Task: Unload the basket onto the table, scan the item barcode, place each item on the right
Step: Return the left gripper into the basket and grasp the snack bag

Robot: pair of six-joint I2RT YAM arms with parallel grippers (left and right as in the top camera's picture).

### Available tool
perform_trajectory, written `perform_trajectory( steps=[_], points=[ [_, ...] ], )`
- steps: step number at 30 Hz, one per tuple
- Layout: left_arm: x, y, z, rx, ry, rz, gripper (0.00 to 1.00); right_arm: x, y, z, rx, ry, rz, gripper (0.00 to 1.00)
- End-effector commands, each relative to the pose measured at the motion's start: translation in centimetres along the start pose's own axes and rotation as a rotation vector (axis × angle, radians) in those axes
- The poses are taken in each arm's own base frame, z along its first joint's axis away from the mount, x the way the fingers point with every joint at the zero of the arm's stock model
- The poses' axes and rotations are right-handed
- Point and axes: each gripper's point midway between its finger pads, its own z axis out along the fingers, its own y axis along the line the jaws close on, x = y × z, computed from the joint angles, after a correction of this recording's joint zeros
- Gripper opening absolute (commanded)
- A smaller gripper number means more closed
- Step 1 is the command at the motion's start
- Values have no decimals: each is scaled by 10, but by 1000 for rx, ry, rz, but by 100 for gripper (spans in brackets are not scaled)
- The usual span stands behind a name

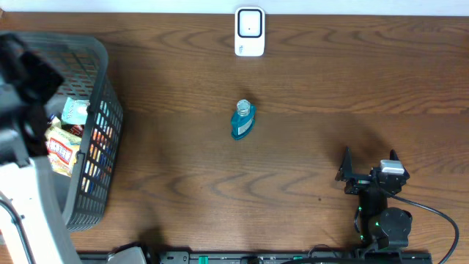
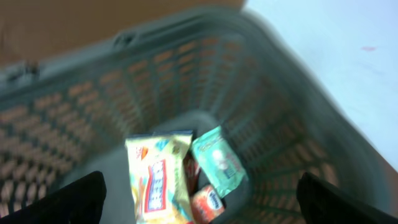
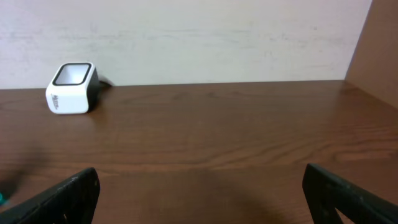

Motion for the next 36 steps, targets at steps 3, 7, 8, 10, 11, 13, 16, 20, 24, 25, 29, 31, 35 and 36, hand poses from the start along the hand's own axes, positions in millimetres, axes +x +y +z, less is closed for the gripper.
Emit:
perform_trajectory(
  steps=[3, 7, 8, 10, 11, 13, 16, 20, 24, 25, 29, 31, 35, 36],
  points=[
    [40, 29, 64, -79, 302, -316, 98, 1, 3, 0, -13, 2, -13, 99],
    [86, 43, 107, -212, 510, -353, 98, 1, 3, 0, -13, 2, -13, 99],
    [94, 44, 115, -236, 542, -360, 98, 1, 3, 0, -13, 2, -12, 99],
    [109, 47, 130, -275, 592, -365, 98, 1, 3, 0, -13, 2, -13, 99],
    [116, 48, 136, -290, 613, -361, 98, 1, 3, 0, -13, 2, -13, 99],
    [131, 52, 148, -324, 656, -348, 98, 1, 3, 0, -13, 2, -12, 99],
    [146, 56, 162, -358, 696, -335, 98, 1, 3, 0, -13, 2, -13, 99],
    [162, 58, 178, -369, 739, -290, 98, 1, 3, 0, -13, 2, -13, 99],
    [186, 65, 190, -396, 801, -252, 98, 1, 3, 0, -13, 2, -12, 99],
    [190, 66, 191, -399, 805, -251, 98, 1, 3, 0, -13, 2, -13, 99],
    [204, 70, 197, -402, 810, -249, 98, 1, 3, 0, -13, 2, -12, 99],
    [211, 73, 199, -409, 818, -247, 93, 1, 3, 0, -13, 2, -13, 99],
    [222, 82, 199, -445, 824, -229, 44, 1, 3, 0, -13, 2, -13, 99],
    [222, 86, 199, -463, 813, -219, 34, 1, 3, 0, -13, 2, -12, 99]
  ],
)
